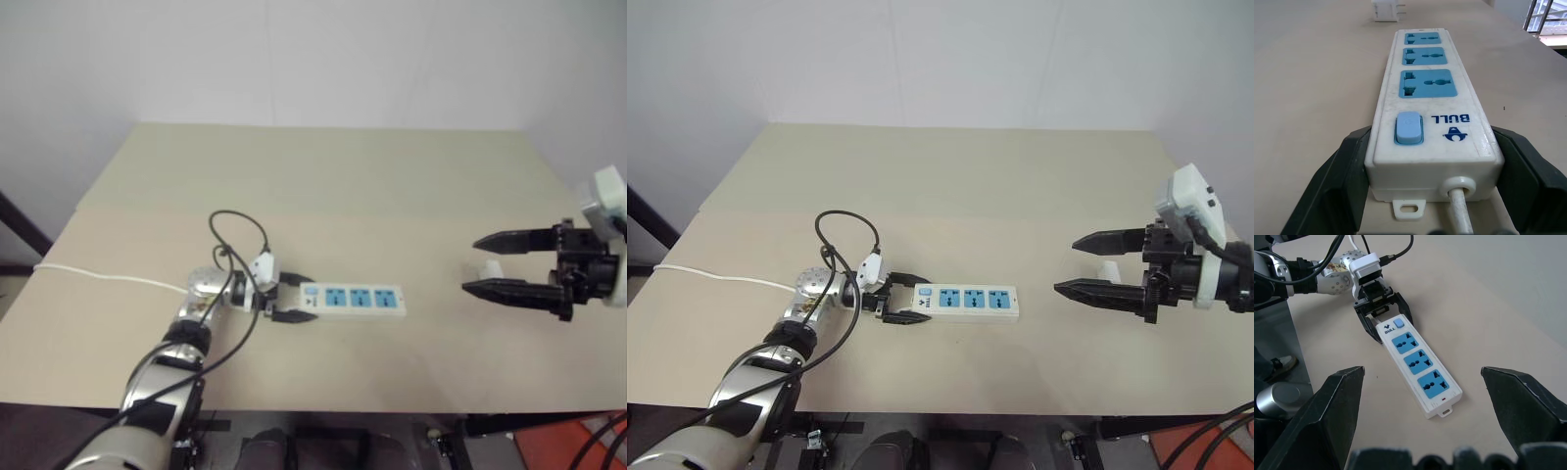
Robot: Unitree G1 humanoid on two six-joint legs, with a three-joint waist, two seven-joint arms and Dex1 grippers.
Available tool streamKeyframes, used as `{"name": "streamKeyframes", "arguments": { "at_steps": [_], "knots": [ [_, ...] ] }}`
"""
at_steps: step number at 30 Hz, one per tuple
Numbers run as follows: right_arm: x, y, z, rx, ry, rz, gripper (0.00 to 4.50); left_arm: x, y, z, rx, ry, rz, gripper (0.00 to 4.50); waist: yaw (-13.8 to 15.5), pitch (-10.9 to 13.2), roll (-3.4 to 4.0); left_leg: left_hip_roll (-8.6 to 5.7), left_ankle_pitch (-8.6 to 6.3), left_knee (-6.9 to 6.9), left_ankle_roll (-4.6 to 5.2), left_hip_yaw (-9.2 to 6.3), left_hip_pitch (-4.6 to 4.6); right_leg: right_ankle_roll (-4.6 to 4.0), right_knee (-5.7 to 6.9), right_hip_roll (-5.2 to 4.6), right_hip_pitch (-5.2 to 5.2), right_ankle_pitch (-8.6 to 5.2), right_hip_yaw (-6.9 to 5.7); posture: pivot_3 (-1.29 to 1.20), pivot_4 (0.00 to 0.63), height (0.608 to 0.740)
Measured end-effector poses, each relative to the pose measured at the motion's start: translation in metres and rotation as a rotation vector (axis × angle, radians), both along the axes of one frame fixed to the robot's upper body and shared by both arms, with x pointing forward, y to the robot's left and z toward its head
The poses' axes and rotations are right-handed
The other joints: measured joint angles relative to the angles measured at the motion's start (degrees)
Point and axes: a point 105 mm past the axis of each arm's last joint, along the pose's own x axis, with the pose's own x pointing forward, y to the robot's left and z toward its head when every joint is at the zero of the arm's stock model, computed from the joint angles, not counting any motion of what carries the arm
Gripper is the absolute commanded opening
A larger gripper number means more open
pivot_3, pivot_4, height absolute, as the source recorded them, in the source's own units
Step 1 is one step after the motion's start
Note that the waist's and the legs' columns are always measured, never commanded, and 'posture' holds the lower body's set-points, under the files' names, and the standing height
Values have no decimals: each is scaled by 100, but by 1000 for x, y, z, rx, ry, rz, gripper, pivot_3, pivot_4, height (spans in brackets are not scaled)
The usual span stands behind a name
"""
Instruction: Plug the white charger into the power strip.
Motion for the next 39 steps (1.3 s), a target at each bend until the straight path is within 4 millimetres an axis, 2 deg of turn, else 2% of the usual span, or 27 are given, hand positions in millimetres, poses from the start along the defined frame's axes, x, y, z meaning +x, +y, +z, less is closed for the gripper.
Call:
{"name": "streamKeyframes", "arguments": {
  "at_steps": [6, 10, 15, 20, 23, 29, 35, 39],
  "knots": [
    [10, -11, 2, 12, 36, -93, 4500, -1, 5, 1, 10, -2, 0, 3260, -31, -1, 1, 0, -1, 2, 1, 2, -7, 0, 0, -1, -9, 2, 2, 0, 150, 740],
    [41, -25, 12, -4, 57, -288, 4500, -4, 15, 1, 25, 9, 4, 3260, -156, -2, 4, 5, 0, -2, -1, 6, -12, -5, -1, 0, -22, 4, 6, 0, 150, 740],
    [86, -44, 15, -35, 197, -586, 4500, -12, 22, 3, 28, 24, 4, 3260, -261, -2, 6, 5, 2, -9, -5, 10, -26, -7, -2, 0, -41, 5, 10, 0, 150, 740],
    [115, -58, 4, -131, 360, -811, 4500, -18, 17, 5, 14, 20, 13, 3260, -249, -3, 12, 1, 3, -16, -6, 11, -41, -6, 1, 0, -50, 5, 6, 0, 150, 740],
    [126, -70, -6, -200, 450, -923, 4500, -22, 13, 5, 9, 18, 19, 3260, -238, -4, 15, -5, 3, -19, -5, 10, -50, -3, 1, 1, -50, 6, 1, 0, 150, 740],
    [140, -77, -14, -249, 540, -976, 4500, -22, 9, 6, 1, 15, 44, 3260, -257, -4, 23, -16, 4, -23, -5, 13, -52, 9, 0, 3, -46, 4, -4, 0, 150, 740],
    [148, -84, -39, -318, 579, -973, 4500, -24, 9, 4, -1, 15, 70, 3260, -314, -4, 28, -16, 13, -26, -19, 12, -42, 11, 4, 5, -39, 4, -5, 0, 150, 740],
    [151, -83, -48, -321, 579, -955, 4500, -27, 12, 2, 1, 18, 92, 3260, -369, -4, 33, -11, 22, -39, -34, 13, -30, 10, 5, 12, -36, 4, -4, 0, 150, 740]
  ]
}}
